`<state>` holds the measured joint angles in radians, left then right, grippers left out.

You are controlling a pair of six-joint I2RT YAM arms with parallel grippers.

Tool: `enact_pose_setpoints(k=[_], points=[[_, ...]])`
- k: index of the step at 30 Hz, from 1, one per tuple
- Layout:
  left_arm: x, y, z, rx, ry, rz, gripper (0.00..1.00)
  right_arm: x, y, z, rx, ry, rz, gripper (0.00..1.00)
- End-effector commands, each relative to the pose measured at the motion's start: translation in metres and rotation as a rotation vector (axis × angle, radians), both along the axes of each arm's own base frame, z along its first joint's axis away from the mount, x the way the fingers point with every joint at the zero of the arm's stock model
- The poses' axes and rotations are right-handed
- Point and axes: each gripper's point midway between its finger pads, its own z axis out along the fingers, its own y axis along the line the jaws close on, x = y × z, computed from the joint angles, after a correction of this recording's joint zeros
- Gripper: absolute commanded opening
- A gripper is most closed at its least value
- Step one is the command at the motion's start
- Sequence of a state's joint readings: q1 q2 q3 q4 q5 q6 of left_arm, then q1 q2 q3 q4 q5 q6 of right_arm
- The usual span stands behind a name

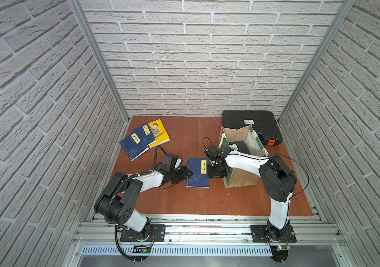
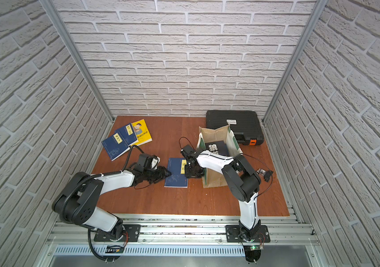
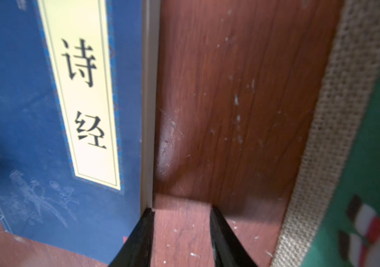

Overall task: Put the books into the canvas bag
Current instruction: Adjust the book at the center of the board, then pick up the book from the center of the board.

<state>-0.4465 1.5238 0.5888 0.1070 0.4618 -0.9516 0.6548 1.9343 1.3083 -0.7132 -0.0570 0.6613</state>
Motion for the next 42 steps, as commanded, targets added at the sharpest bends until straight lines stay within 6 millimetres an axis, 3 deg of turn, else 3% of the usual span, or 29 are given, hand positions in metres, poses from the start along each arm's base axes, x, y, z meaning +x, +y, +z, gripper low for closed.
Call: enact_pose_setpoints(k=[1,4,8,12,18,22,29,34,39,42], points=[[-0.003,0.002,0.003,-0.087,0.034,0.035,0.53,-0.001,0.000,0.026,-0.007,-0.078,0.043,0.40],[-0.002,0.011,0.002,-0.110,0.037,0.069,0.52,-0.004,-0.002,0.040,-0.011,-0.115,0.049,0.40],[-0.007,0.016,0.001,-0.089,0.034,0.062,0.52,-0.011,0.011,0.044,0.054,-0.112,0.041,0.38],[-0.013,0.020,-0.005,-0.075,0.050,0.063,0.50,-0.015,0.034,0.039,0.110,-0.102,0.054,0.38],[-0.021,0.019,-0.008,-0.055,0.062,0.068,0.49,-0.014,0.054,0.015,0.144,-0.056,0.065,0.38],[-0.026,0.011,-0.006,-0.070,0.071,0.047,0.49,-0.015,0.052,0.002,0.120,-0.036,0.076,0.36],[-0.030,0.005,-0.004,-0.098,0.076,0.028,0.49,-0.022,0.055,-0.013,0.140,0.006,0.093,0.24],[-0.034,-0.013,-0.002,-0.131,0.072,-0.026,0.49,-0.024,0.058,-0.016,0.151,0.020,0.094,0.17],[-0.037,-0.018,-0.006,-0.135,0.087,-0.037,0.50,-0.024,0.048,-0.014,0.113,0.006,0.086,0.18],[-0.039,-0.010,-0.011,-0.088,0.087,-0.021,0.50,-0.020,0.036,-0.003,0.063,-0.035,0.087,0.28]])
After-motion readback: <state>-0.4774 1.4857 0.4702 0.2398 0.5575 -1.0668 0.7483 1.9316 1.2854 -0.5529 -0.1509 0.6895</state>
